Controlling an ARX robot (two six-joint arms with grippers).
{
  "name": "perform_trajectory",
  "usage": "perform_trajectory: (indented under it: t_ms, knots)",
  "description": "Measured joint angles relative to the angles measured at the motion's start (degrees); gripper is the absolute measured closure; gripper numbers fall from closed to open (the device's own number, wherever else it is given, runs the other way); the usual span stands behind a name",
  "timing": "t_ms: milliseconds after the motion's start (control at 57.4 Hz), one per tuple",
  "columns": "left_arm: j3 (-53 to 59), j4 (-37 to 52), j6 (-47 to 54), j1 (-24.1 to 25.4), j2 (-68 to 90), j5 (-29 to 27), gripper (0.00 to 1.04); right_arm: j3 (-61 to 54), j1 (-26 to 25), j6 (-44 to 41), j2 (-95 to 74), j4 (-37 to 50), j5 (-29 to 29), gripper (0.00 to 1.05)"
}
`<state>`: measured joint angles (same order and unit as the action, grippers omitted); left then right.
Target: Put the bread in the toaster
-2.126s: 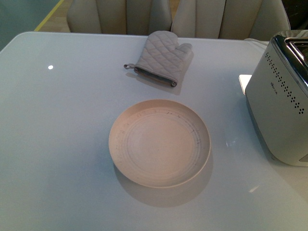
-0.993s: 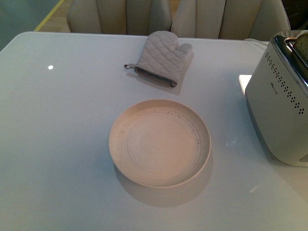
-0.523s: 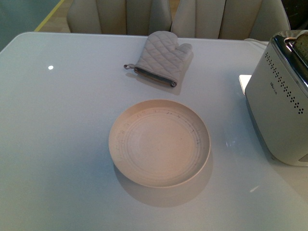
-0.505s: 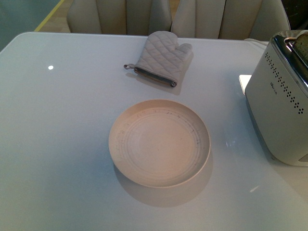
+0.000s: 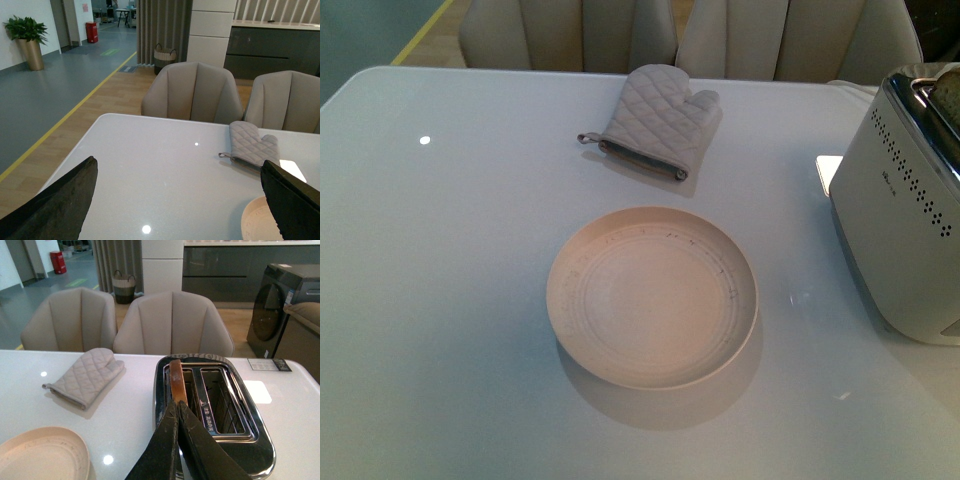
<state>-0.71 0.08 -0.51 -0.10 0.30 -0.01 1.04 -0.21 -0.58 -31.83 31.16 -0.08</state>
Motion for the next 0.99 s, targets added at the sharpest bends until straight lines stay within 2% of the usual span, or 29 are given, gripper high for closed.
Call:
perform_trajectory:
  t_ms: [436, 959, 993]
  knots:
    - [0.0, 0.0, 0.0, 0.0, 0.0, 0.0, 0.07, 0.0, 0.0, 0.0, 12.8, -12.0, 0.1, 1.03]
    - [0.0, 0.0, 0.0, 0.0, 0.0, 0.0, 0.07, 0.0, 0.0, 0.0, 22.1, -21.3, 0.1, 1.03]
    - [0.0, 0.0, 0.0, 0.0, 0.0, 0.0, 0.07, 0.0, 0.0, 0.0, 24.9, -25.4, 0.1, 1.03]
